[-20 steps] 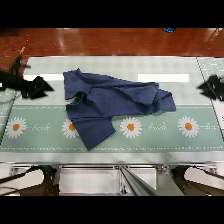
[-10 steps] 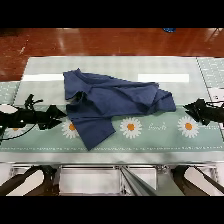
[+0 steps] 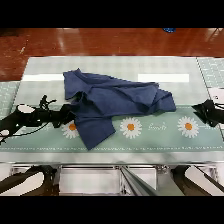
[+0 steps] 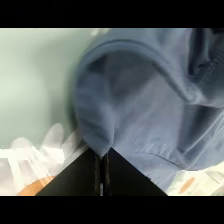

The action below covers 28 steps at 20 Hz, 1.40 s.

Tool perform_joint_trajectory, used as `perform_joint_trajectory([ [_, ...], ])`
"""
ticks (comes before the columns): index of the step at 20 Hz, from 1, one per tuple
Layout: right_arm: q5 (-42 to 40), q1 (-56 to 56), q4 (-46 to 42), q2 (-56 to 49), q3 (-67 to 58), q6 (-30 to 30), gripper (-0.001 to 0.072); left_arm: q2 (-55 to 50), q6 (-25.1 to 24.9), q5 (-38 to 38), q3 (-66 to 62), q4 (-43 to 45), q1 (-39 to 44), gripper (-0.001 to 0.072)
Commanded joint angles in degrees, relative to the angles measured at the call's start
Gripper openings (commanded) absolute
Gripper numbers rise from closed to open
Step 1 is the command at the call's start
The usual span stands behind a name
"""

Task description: Fold the shirts.

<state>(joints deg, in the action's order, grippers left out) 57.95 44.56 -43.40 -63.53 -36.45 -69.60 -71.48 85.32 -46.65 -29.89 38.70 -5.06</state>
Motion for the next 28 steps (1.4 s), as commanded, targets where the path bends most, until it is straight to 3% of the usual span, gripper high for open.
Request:
perform_joint_trajectory([
  [1, 3.82, 1.42, -8.09, -0.96, 0.68, -4.81, 0.0383, -0.66, -2.38, 1.55, -1.09, -0.17, 0.74, 0.0017],
  [5, 2.23, -4.33, -4.17, -6.43, 1.81, -4.42, 0.0383, -0.63, -2.34, 0.55, -1.62, -0.17, 0.81, 0.0017],
  [9, -1.11, -8.50, 7.02, -14.36, -0.13, 1.62, 0.0382, -0.63, -2.38, 1.16, -1.62, -0.15, 0.79, 0.0018],
  [14, -2.10, -17.40, 8.57, -24.00, -10.27, 1.44, 0.0382, -0.63, -2.36, 1.66, -1.62, -0.17, 0.81, 0.0017],
  [16, -2.14, -20.68, 8.59, -27.04, -14.27, 0.79, 0.0320, -0.63, -2.34, 1.70, -1.66, -0.17, 0.79, 0.0018],
  [18, -0.94, -23.34, 8.57, -28.76, -18.08, 1.03, 0.0059, -0.63, -2.40, 1.68, -2.56, -0.17, 0.72, 0.0018],
  [19, 0.39, -24.17, 8.44, -28.79, -20.48, 1.73, 0.0024, -0.61, -2.62, 1.49, -3.85, -0.17, 0.66, 0.0018],
  [24, 11.87, -24.37, 4.98, -23.39, -40.79, -1.33, 0.0024, 1.92, -2.60, -2.80, -21.84, -0.17, 0.68, 0.0017],
  [26, 12.81, -24.37, 2.64, -18.75, -51.49, -2.91, 0.0023, 4.79, -2.62, -3.04, -32.33, -0.17, 0.68, 0.0017],
  [28, 9.90, -24.35, -2.89, -15.41, -63.17, -5.60, 0.0024, 7.41, -3.04, 1.57, -43.63, -0.17, 0.68, 0.0017],
])
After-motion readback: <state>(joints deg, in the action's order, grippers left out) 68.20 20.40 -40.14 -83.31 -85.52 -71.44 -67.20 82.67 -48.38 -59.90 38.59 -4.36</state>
